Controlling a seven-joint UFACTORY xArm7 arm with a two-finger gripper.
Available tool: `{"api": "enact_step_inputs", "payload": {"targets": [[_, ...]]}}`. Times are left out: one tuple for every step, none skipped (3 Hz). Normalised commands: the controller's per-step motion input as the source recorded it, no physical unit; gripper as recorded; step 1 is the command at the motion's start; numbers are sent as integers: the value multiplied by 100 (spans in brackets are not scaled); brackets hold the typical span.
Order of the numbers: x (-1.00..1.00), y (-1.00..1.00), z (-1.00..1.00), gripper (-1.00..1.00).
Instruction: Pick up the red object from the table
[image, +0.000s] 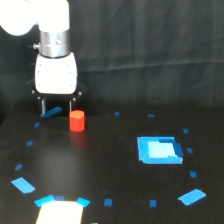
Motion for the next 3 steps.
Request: {"api": "enact_step_inputs", "payload": {"targets": [[100,-100,-100,100],[59,-61,-100,65],[17,-40,-100,-100]]}}
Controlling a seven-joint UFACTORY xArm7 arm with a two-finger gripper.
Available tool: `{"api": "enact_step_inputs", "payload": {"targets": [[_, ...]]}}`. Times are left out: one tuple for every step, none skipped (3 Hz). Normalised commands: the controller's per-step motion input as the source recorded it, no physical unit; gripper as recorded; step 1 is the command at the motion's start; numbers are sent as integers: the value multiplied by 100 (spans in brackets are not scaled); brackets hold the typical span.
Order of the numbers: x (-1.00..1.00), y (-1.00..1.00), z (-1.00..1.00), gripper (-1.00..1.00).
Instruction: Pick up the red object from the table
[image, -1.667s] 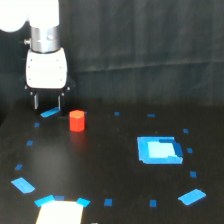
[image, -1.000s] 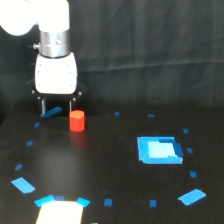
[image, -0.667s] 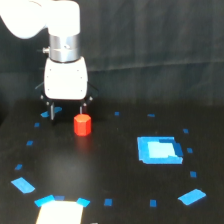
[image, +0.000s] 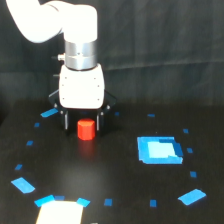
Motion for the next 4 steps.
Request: {"api": "enact_step_inputs", "payload": {"targets": [[-50,17,-57,-95],[-22,9,59,-100],[-51,-3,49,-100],[9,10,100,-97]]}}
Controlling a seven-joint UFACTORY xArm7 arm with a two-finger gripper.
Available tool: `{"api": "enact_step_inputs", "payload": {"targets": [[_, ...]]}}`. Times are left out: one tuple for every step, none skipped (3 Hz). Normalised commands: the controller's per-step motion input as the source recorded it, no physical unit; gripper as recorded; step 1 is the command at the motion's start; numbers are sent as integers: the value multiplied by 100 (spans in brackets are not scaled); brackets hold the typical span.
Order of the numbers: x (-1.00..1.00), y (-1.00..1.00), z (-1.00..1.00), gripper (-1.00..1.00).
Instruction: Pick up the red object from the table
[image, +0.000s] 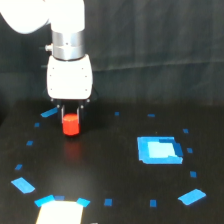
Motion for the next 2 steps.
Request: {"api": "enact_step_inputs", "payload": {"targets": [[-19,-100,100,-100],[-44,-100,100,-100]]}}
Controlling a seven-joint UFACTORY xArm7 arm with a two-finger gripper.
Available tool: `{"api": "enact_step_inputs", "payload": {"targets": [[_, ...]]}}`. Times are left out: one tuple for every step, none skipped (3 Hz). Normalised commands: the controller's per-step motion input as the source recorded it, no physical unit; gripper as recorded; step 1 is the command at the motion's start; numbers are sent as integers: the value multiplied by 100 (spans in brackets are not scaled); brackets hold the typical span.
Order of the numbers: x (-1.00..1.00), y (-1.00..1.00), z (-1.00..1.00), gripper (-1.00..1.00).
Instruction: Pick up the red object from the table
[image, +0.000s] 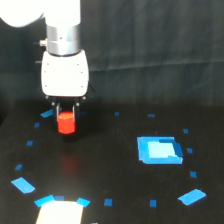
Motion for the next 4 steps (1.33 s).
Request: {"api": "enact_step_inputs", "payload": {"targets": [[-14,-88,96,-100],[55,100,100,-100],[0,-98,100,-100],[-28,-100,100,-100]]}}
